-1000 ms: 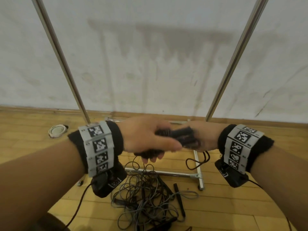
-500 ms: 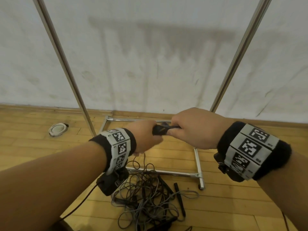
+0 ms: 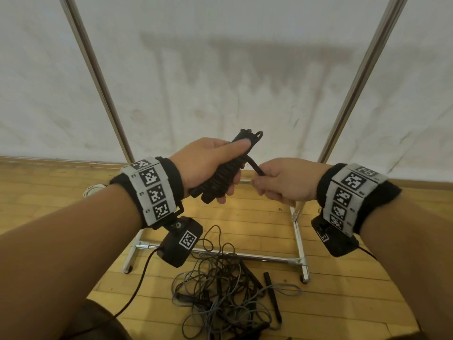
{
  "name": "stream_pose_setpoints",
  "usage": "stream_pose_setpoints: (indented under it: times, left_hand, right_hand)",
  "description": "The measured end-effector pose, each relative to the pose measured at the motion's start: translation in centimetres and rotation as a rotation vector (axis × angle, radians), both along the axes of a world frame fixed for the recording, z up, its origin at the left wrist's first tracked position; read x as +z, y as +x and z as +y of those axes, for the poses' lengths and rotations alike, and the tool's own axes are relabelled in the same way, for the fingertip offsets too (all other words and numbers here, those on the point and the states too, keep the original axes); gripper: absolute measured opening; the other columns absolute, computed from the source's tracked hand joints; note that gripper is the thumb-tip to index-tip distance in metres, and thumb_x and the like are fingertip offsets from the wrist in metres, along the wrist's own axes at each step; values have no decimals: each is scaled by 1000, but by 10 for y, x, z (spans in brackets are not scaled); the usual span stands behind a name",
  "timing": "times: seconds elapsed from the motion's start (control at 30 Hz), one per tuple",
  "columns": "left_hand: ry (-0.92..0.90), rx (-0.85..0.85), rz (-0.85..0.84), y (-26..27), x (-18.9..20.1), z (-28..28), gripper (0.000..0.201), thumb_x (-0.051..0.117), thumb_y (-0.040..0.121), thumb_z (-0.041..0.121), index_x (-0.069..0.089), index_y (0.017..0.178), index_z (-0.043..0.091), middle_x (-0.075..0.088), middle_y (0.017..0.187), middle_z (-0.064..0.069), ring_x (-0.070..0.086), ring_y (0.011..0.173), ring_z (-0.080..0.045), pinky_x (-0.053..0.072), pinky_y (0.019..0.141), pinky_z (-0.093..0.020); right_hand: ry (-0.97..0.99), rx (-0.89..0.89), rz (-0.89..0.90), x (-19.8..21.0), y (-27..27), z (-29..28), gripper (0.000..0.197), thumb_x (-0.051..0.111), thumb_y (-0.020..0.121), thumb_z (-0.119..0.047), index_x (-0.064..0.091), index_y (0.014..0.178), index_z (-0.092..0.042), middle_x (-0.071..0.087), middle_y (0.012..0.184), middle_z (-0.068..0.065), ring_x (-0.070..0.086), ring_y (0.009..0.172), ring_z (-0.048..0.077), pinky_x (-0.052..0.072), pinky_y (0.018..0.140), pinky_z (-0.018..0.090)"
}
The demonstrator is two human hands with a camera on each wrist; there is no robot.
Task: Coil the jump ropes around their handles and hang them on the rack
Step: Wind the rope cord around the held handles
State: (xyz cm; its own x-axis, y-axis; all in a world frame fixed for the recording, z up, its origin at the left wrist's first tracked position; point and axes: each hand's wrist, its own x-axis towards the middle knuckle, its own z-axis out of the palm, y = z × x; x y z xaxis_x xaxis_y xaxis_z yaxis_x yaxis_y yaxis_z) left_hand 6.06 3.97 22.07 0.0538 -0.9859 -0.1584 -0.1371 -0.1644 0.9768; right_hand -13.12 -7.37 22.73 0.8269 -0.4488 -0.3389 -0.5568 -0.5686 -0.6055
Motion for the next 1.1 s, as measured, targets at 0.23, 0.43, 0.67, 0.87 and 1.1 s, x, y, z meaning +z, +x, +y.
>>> stream_pose_setpoints:
  times: [0.23,0.43,0.67,0.87,1.1]
  left_hand:
    - [253,-365,-690,-27,-3,1,29,73,94,53,70,100,25,79,80,-1,73,59,-13,62,57,-29]
    - [433,-314,-1071,-33,-20,-13,36,69,96,53,71,103,17,80,89,-5,69,61,-16,62,56,-29]
    - [316,-69,-917,-22,-22,-24,13,62,100,38,55,109,32,72,82,-3,67,58,-19,60,53,-32]
    - [163,88,-392,2,-11,-28,18,74,97,35,61,109,31,71,82,-8,70,61,-20,60,57,-36]
    - [79,10,96,15,-8,-30,35,83,86,33,64,114,22,67,88,-15,67,69,-31,58,62,-43]
  right_hand:
    - [-234,109,158,-5,13,-5,12,60,101,-23,67,93,-30,72,83,-2,68,67,13,56,72,30]
    - [-577,179,194,14,35,6,26,58,99,-31,74,90,-11,70,85,9,65,76,26,52,68,35]
    - [-663,147,121,22,35,24,28,47,102,-28,65,85,-13,61,75,3,58,67,20,41,56,29]
    - [-490,0,-99,22,15,29,31,34,110,-30,62,104,-16,60,84,0,58,75,16,49,68,34]
    - [-227,-90,-229,-3,-3,20,25,40,109,-34,59,102,-18,56,75,-3,47,62,7,42,58,26]
